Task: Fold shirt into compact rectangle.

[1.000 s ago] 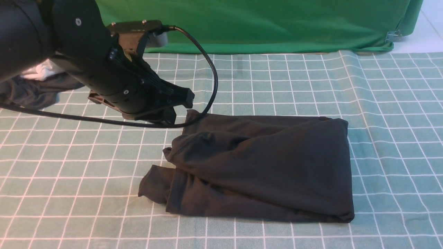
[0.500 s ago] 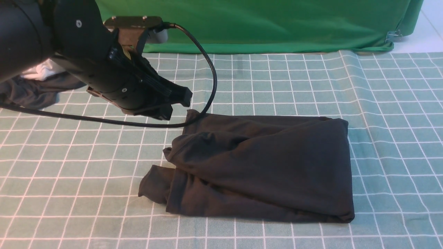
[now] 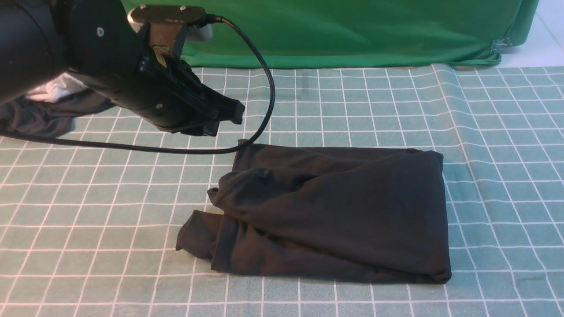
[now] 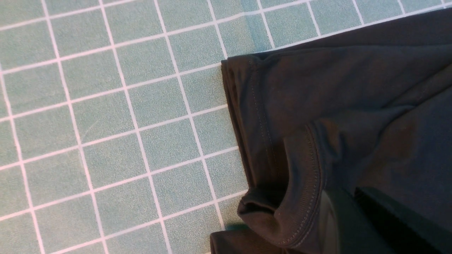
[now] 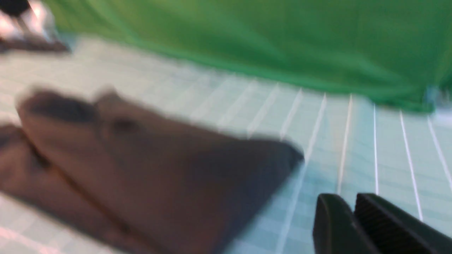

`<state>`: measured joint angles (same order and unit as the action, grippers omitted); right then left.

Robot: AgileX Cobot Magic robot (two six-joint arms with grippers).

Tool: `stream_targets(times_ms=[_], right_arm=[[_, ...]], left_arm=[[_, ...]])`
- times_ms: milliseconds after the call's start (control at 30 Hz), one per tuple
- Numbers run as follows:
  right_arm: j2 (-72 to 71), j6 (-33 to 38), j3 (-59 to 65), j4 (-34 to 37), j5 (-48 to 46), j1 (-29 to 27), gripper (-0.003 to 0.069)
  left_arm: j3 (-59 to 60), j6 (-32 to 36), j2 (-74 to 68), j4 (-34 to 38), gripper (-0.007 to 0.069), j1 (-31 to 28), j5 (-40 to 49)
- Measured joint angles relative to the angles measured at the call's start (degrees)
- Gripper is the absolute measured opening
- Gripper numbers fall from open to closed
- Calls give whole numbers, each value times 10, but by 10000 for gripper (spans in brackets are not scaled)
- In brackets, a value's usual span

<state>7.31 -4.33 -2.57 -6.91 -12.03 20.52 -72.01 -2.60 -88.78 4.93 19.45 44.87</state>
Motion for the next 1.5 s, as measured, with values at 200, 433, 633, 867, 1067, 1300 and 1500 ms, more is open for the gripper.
stream_targets(times_ms=[200, 433, 633, 867, 1067, 1300, 1500], right_arm=[[-50, -2, 30, 0, -11, -74, 111], [-72, -2, 32, 0, -7, -164, 127], [-72, -3, 32, 0, -6, -170, 138], [-72, -3, 32, 0, -6, -170, 150], [-72, -3, 32, 0, -6, -170, 162], [-72, -3, 32, 0, -6, -170, 173], [-72, -3, 32, 0, -6, -170, 185]], left_arm=[[0, 0, 0, -5, 14, 0, -1], [0, 1, 4, -6, 14, 0, -8], [0, -2, 51, -4, 14, 0, 40], [31, 18, 199, -6, 14, 0, 78], [194, 26, 390, 32, 14, 0, -95], [471, 26, 600, 105, 14, 0, -387], [624, 26, 707, 97, 14, 0, -630]])
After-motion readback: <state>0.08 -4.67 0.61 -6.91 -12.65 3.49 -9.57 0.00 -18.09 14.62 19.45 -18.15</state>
